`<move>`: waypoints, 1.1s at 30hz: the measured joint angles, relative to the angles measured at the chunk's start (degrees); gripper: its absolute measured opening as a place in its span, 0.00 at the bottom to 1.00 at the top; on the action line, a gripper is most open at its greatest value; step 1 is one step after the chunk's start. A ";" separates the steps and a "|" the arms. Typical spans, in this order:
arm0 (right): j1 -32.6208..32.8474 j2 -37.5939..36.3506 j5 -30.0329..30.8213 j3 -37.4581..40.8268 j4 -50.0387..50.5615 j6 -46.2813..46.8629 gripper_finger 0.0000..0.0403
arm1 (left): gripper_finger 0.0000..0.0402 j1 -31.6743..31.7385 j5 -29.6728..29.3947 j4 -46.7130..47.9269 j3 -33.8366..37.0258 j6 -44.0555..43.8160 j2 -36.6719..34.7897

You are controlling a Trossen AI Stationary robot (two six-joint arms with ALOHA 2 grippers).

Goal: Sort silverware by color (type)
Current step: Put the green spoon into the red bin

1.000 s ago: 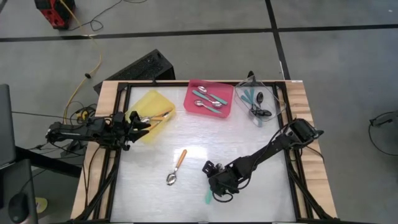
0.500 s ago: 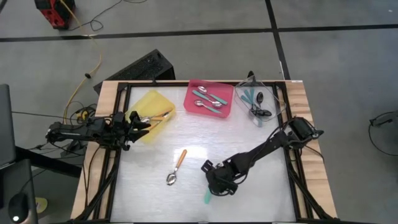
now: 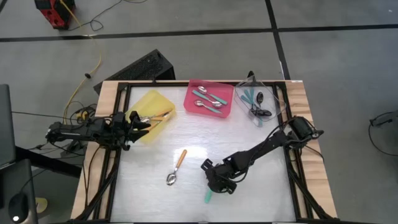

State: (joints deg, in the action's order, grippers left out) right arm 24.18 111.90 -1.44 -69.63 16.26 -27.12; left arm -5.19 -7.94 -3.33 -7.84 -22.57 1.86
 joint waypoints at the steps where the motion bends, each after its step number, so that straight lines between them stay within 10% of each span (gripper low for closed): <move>1: -0.01 0.00 0.06 0.00 -0.09 0.63 0.63 | 0.37 -0.02 0.00 0.00 0.00 0.15 0.01; 22: -0.34 2.95 -0.84 -0.06 -0.62 7.18 0.62 | 0.37 0.00 -0.02 -0.14 0.00 0.37 -0.01; 33: -0.15 3.10 -1.92 0.04 -1.38 13.45 0.24 | 0.37 -0.02 -0.24 -0.14 0.00 0.33 0.00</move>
State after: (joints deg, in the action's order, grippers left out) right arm 24.03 114.99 -3.36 -69.59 14.88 -13.67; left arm -5.21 -8.19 -3.48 -7.84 -22.24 1.86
